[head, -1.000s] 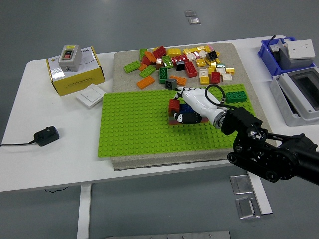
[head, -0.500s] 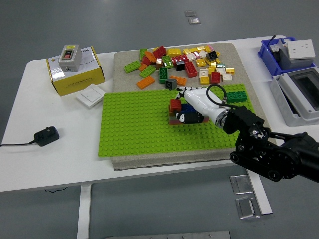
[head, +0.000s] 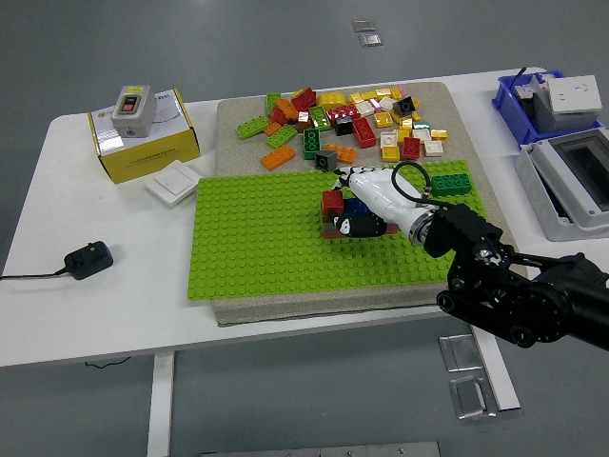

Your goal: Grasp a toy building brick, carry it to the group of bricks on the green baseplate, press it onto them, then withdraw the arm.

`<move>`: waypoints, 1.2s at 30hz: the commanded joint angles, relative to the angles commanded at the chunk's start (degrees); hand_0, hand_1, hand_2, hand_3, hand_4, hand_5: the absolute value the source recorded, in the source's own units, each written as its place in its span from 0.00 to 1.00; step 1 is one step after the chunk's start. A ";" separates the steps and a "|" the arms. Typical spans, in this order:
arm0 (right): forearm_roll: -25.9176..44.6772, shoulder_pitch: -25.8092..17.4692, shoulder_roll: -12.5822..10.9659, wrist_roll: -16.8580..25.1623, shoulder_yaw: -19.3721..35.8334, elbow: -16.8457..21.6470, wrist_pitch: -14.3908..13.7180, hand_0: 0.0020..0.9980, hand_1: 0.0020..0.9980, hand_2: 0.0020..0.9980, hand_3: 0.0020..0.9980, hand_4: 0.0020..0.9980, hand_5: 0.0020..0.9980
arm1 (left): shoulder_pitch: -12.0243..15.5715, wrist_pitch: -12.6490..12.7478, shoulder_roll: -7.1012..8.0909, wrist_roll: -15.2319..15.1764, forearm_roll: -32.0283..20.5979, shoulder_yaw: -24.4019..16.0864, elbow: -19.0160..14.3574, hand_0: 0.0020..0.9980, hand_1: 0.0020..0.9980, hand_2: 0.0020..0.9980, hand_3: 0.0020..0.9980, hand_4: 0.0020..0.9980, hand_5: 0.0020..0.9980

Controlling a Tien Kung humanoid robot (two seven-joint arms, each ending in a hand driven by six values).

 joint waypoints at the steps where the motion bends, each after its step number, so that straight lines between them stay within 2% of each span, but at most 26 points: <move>1: 0.01 0.00 0.00 0.00 0.01 -0.01 0.00 0.79 0.88 0.94 0.59 0.56 0.44 | -0.01 0.00 -0.01 0.00 0.01 -0.01 0.00 0.66 0.66 0.60 0.61 0.24 0.70; 3: 0.04 0.01 0.02 0.00 0.02 -0.03 -0.01 0.79 0.88 0.94 0.59 0.56 0.44 | -0.02 0.00 0.00 0.00 0.02 -0.03 0.00 0.66 0.66 0.60 0.61 0.24 0.70; 4: 0.05 0.01 0.03 -0.01 0.02 -0.04 -0.01 0.79 0.88 0.94 0.63 0.56 0.44 | -0.02 0.00 0.01 -0.01 0.02 -0.03 0.00 0.66 0.66 0.60 0.61 0.24 0.70; 9: 0.08 0.00 0.14 -0.03 0.06 -0.15 -0.01 0.79 0.88 0.94 0.63 0.56 0.44 | -0.05 0.00 0.00 -0.01 0.08 -0.07 0.00 0.66 0.66 0.60 0.61 0.24 0.70; 10: 0.08 -0.01 0.16 -0.04 0.07 -0.18 -0.01 0.79 0.88 0.94 0.72 0.56 0.44 | -0.05 0.00 -0.01 0.00 0.08 -0.07 0.00 0.66 0.66 0.59 0.61 0.24 0.70; 36: 0.25 -0.07 0.16 -0.05 0.02 0.00 -0.03 0.79 0.87 0.94 0.73 0.57 0.44 | 0.05 0.09 0.01 -0.12 0.40 -0.33 0.00 0.66 0.66 0.59 0.60 0.24 0.70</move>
